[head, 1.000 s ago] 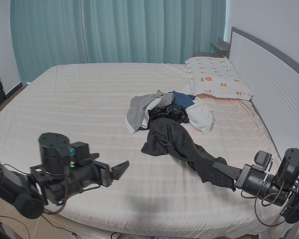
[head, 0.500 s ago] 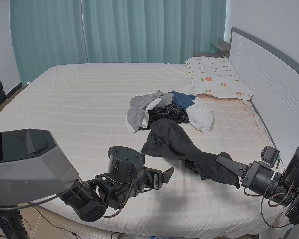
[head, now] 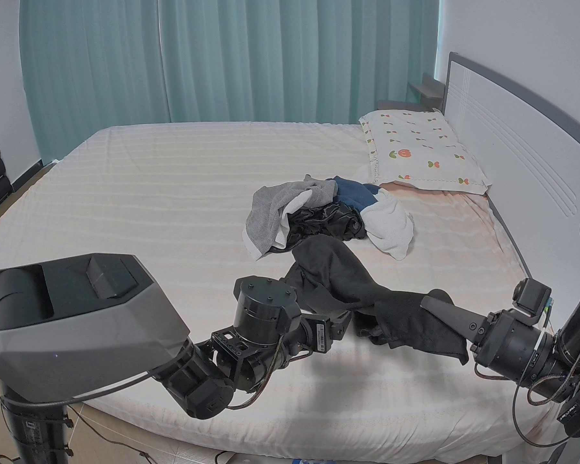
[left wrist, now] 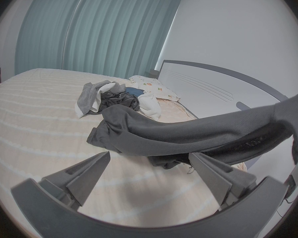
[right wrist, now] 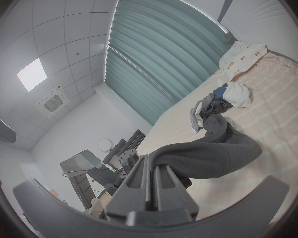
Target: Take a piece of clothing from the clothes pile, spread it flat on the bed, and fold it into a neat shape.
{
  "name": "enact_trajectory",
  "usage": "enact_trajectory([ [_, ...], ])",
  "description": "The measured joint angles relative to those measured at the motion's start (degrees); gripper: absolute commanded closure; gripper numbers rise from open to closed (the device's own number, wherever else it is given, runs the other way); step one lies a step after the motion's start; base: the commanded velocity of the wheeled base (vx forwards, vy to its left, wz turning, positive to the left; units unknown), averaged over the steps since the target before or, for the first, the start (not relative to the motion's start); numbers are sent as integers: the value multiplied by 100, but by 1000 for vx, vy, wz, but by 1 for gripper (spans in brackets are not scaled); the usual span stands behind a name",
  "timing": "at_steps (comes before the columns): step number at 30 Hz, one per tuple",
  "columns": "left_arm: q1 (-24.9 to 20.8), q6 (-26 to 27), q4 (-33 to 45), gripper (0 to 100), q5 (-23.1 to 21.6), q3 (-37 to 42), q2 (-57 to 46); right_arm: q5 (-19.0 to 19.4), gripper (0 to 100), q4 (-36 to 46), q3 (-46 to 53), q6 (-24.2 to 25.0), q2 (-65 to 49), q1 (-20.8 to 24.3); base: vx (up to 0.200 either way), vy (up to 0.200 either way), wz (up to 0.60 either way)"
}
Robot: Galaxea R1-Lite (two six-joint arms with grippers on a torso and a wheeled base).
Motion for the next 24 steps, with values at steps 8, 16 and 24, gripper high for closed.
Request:
enact_trajectory([
  [8,55,-383,-2,0,-28,-113,102,13,100,0,-456,-629,-48,18,0,0,0],
  [16,384,-939,-2,0,6,-599,503,149,100,418,-1084,-853,-277,46,0,0,0],
  [24,612,-1251,-13,0,-173,-833,855,235,100,655,-1501,-868,-467,49,0,0,0],
])
